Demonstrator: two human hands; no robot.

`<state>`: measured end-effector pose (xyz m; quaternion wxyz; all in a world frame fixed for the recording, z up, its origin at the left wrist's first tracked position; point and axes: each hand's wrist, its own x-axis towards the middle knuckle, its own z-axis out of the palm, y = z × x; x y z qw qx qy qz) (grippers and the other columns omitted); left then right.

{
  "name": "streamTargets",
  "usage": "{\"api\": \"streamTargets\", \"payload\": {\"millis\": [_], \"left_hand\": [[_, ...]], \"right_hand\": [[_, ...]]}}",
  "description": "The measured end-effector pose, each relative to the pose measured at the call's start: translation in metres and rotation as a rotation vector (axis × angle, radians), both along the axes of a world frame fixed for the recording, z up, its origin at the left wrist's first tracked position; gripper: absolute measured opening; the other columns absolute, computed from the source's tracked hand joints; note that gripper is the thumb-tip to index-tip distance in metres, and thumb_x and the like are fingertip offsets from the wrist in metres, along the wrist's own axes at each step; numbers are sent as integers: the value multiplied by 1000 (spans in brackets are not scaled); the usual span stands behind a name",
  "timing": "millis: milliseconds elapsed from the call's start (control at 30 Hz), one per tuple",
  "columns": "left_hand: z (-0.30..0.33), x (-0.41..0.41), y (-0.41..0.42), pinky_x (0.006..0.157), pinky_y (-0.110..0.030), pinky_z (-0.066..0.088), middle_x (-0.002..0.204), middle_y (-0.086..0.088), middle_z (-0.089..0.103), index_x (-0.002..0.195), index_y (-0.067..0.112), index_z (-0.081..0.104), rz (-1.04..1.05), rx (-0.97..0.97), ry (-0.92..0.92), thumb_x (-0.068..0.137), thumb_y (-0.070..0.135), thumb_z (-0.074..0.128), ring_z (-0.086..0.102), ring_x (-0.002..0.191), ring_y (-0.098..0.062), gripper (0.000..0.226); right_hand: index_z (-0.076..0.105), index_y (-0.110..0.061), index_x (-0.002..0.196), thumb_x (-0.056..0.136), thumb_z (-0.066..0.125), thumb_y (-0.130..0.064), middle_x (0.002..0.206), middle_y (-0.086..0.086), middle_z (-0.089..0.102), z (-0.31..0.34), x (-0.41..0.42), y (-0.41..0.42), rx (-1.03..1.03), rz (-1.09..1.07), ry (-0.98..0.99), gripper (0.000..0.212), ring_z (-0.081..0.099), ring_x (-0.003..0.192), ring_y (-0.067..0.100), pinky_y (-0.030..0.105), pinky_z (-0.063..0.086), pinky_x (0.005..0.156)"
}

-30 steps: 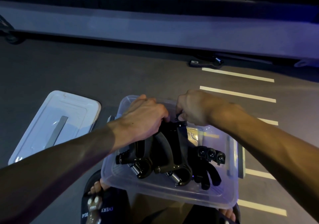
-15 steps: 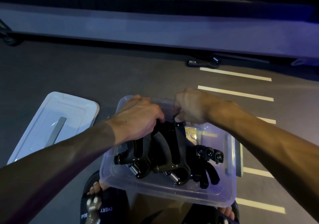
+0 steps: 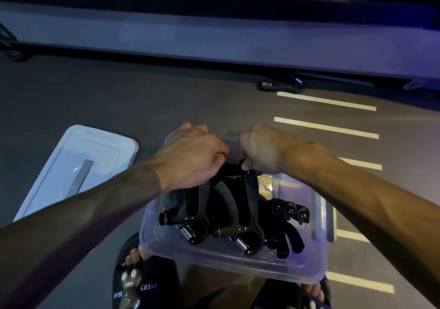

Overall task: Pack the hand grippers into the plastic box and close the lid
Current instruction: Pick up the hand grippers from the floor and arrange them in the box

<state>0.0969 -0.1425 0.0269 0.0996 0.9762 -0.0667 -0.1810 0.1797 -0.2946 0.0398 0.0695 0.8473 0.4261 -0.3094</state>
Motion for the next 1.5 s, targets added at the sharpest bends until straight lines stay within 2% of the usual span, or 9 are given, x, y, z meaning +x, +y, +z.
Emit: {"api": "streamTargets", "payload": {"millis": [167,300,467,667,867,1033,1200,1333,1500], "left_hand": [[-7,-3,1,108,-36,30,113,11,70,125,41,67,-25,-77,124,100,35,35,49,120,-12,41],[-13,-3,6,90,-32,28,96,8,67,118,37,67,-21,-58,58,90,41,23,50,110,-11,53],[-18,-4,5,90,-37,35,84,7,62,113,31,67,-79,2,37,88,41,19,47,99,-15,54],[-9,-4,13,93,-32,43,96,2,66,116,37,68,47,-176,-83,85,30,31,59,104,-20,49],[-14,11,29,82,-27,43,94,16,67,104,25,72,87,-428,-392,89,11,48,51,87,-13,31],[-42,25,44,86,-33,45,97,18,61,110,28,69,82,-373,-313,101,27,49,52,88,-12,22],[-50,33,46,85,-26,44,97,18,62,114,32,67,133,-389,-205,103,37,43,56,95,-6,27],[-49,30,44,83,-24,47,98,17,65,111,28,69,174,-448,-241,103,32,47,60,95,-4,24],[-48,31,45,81,-26,48,96,13,67,109,28,70,237,-511,-238,104,31,48,62,93,-6,23]], "right_hand": [[61,-27,96,90,61,-20,87,-1,52,-3,0,-3,13,29,-6,9,52,78,17,25,38,60],[52,-29,78,87,59,-12,64,-9,41,-6,1,-4,50,16,-10,21,51,68,20,23,33,51],[64,-26,109,93,54,-17,72,-8,41,-5,3,-5,11,60,-13,21,49,76,17,21,31,50],[63,-33,122,91,51,-14,105,0,62,6,10,-5,-6,30,70,38,59,95,17,21,42,74],[70,-19,99,94,49,-8,77,4,75,8,58,-17,447,-333,307,25,72,62,19,31,59,57],[71,-15,102,87,52,-15,93,12,74,-65,113,-31,290,-386,-45,24,67,90,32,34,55,80],[62,-14,126,85,47,-33,126,12,63,-118,158,-25,99,-382,-66,48,59,112,34,37,49,98],[24,-16,153,90,54,-27,161,10,20,-139,194,-13,86,-501,-96,71,27,146,30,41,24,120],[13,-22,156,87,67,-21,161,6,16,-156,210,-7,56,-580,-62,88,30,143,35,44,29,118]]}}
